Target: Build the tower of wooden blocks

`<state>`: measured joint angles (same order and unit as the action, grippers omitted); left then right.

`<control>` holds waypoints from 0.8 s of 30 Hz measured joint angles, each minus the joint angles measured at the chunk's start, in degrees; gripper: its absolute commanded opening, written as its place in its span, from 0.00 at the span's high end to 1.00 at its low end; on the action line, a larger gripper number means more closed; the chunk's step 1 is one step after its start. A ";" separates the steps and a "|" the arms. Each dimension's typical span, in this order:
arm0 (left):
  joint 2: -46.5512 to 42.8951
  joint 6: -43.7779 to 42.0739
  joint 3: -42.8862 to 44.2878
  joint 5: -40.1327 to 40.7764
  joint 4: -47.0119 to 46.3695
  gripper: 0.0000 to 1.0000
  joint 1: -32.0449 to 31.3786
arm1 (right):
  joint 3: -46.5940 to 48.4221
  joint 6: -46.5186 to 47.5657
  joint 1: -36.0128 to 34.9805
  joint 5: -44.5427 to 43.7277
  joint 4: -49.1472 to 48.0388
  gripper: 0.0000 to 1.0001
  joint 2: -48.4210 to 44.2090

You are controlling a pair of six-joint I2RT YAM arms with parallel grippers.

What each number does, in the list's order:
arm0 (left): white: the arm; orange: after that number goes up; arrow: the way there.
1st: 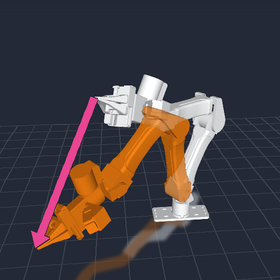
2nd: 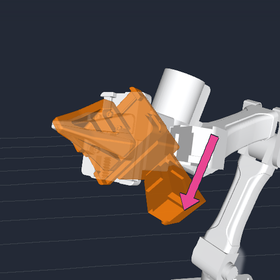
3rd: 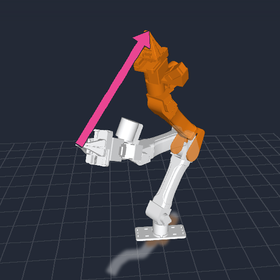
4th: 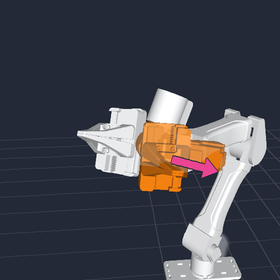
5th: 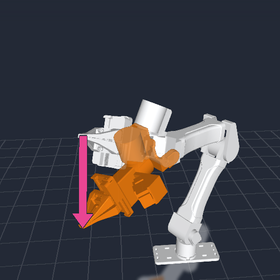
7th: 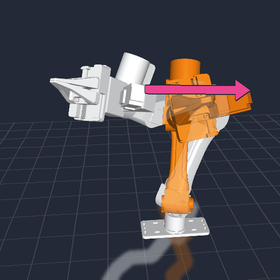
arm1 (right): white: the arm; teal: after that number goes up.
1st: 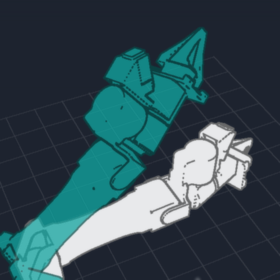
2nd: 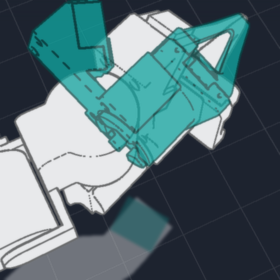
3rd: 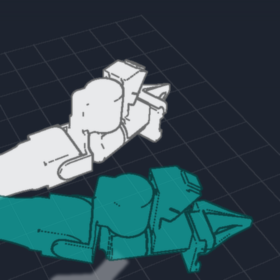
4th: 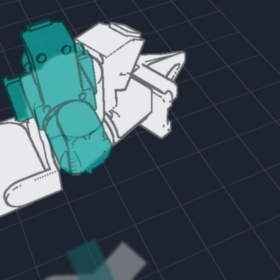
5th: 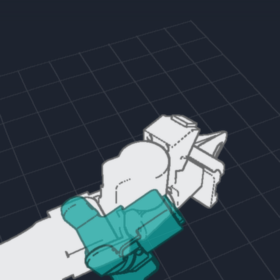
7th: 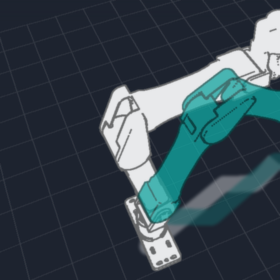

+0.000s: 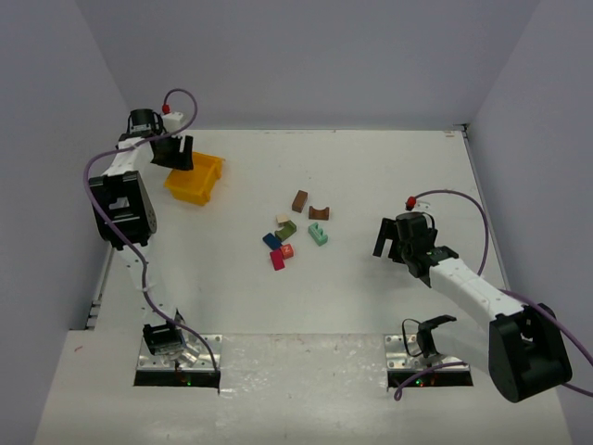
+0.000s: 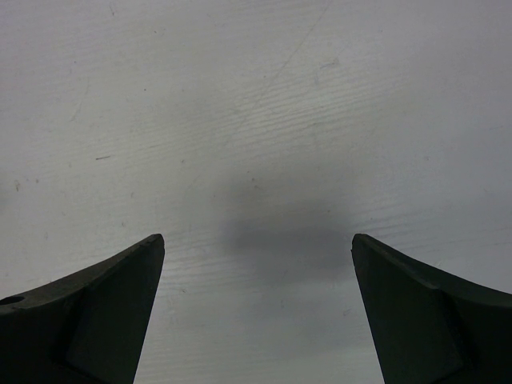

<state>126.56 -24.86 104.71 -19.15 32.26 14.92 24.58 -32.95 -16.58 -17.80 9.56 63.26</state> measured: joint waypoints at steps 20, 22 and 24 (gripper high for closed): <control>-20.78 22.11 2.57 0.65 -4.62 0.00 -2.15 | -0.96 1.22 0.00 6.24 -1.00 0.01 -5.82; -29.53 28.12 -3.70 4.33 -8.89 0.00 -5.51 | -1.39 1.24 0.00 7.62 -1.27 0.01 -7.03; -38.75 32.93 -12.49 11.46 -14.27 0.00 -12.00 | -2.05 1.25 0.00 9.22 -1.75 0.01 -8.40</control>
<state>87.81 8.07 92.22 -7.69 17.99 2.93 22.52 -31.70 -16.58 -8.59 7.81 54.87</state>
